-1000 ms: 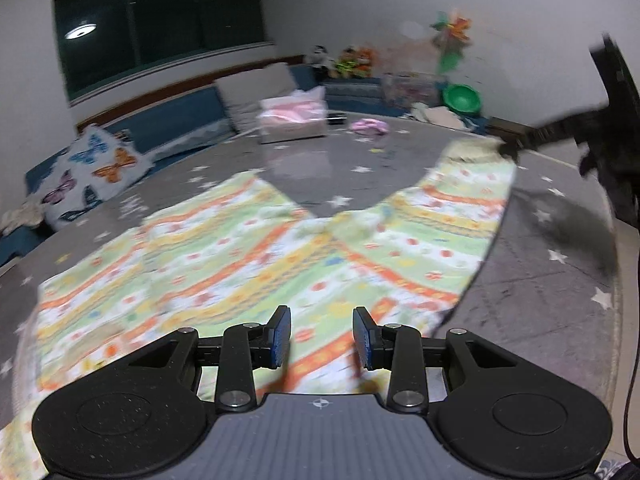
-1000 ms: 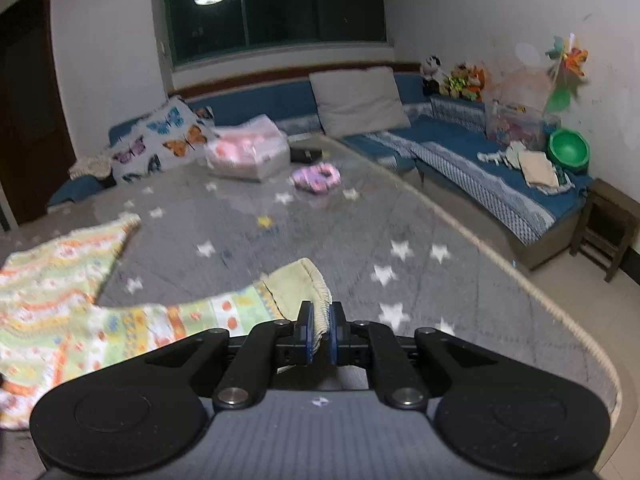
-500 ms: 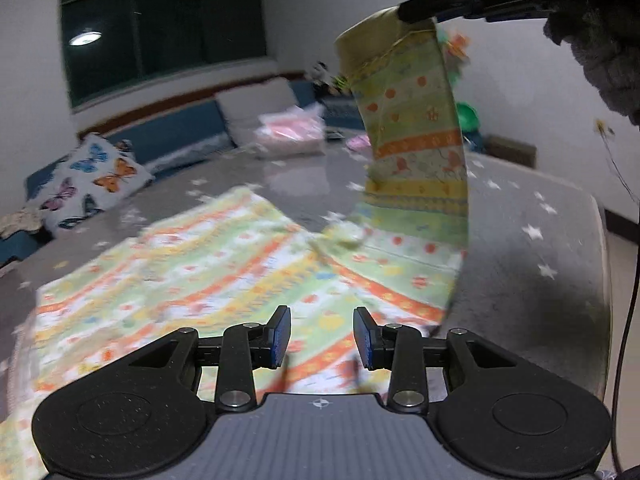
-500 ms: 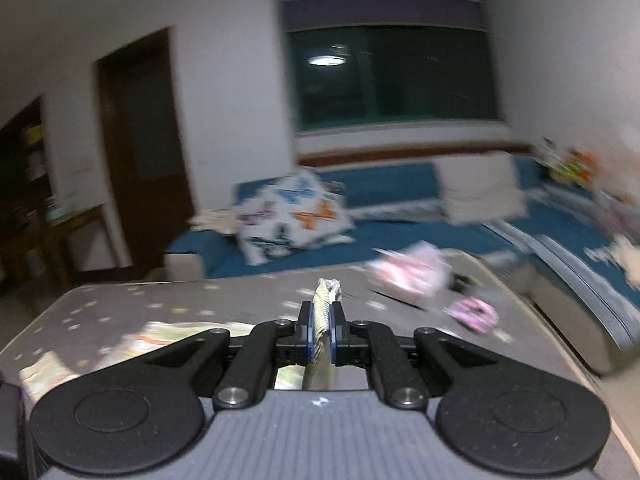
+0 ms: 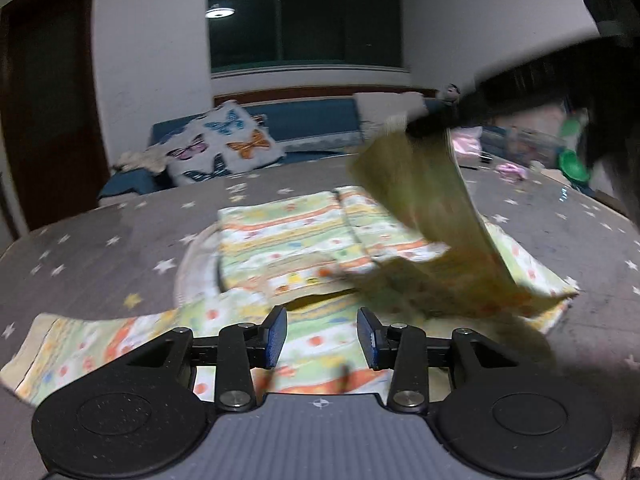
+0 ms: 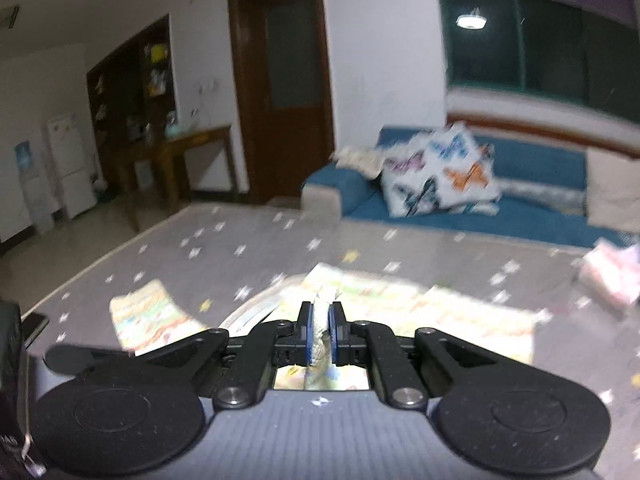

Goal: Fold clothes

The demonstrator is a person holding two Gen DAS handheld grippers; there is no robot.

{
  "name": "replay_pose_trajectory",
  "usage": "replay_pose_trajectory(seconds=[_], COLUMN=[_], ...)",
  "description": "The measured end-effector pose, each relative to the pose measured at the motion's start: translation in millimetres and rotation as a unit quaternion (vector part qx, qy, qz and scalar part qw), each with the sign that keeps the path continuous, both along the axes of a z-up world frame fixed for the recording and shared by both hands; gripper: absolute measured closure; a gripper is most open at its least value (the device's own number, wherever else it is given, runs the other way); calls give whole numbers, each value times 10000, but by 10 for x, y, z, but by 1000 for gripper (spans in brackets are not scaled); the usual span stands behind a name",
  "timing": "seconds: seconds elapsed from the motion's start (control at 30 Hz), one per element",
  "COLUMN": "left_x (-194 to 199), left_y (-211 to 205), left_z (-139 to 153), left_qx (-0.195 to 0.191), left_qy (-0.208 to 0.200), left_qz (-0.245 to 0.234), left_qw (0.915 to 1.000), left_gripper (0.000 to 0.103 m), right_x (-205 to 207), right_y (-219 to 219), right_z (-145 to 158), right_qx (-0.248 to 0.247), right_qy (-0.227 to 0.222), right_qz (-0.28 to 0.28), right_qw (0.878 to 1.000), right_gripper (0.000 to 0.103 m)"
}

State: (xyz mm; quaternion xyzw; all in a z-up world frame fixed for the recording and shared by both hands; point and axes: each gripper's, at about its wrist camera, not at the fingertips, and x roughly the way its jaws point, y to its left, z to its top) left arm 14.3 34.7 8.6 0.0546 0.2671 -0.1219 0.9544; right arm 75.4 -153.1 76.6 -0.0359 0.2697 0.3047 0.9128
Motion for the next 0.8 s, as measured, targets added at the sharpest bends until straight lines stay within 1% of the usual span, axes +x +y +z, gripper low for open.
replay_pose_trajectory(seconds=[0.07,0.13,0.17,0.2,0.3,0.43,0.5,0.6,0.63,0.67,0.8], left_x=[3,30,43,56,97,169,227,329,359,385,447], left_y=[65,47,37,28,1,-72,-151,-239,-258,-272,-296], left_z=[16,26,30,35,49,44,12,-56,-80,-96,-139], left_qx=[-41,-54,-61,-67,-87,-100,-90,-17,17,50,125], left_qy=[-11,-21,-26,-31,-45,-20,45,181,225,268,315], left_qz=[110,82,68,54,12,-72,-148,-227,-241,-241,-273], left_qw=[9999,9999,10000,10000,10000,9999,9998,9996,9995,9993,9991], left_gripper=[59,59,59,59,59,61,61,67,70,71,72], right_x=[14,27,32,38,79,19,4,6,7,9,110], right_y=[45,14,-48,-117,-318,-649,-771,-929,-957,-980,-1012], right_z=[-67,-77,-90,-108,-233,-568,-724,-890,-891,-881,-756], right_qx=[-63,-156,-219,-286,-553,-899,-921,-930,-916,-898,-754], right_qy=[99,99,110,126,307,699,897,1138,1143,1132,925], right_qz=[79,72,15,-47,-265,-546,-697,-842,-849,-849,-910], right_qw=[9999,9998,9997,9995,9976,9920,9893,9856,9856,9859,9887], right_gripper=[91,90,87,86,85,85,85,85,85,85,84])
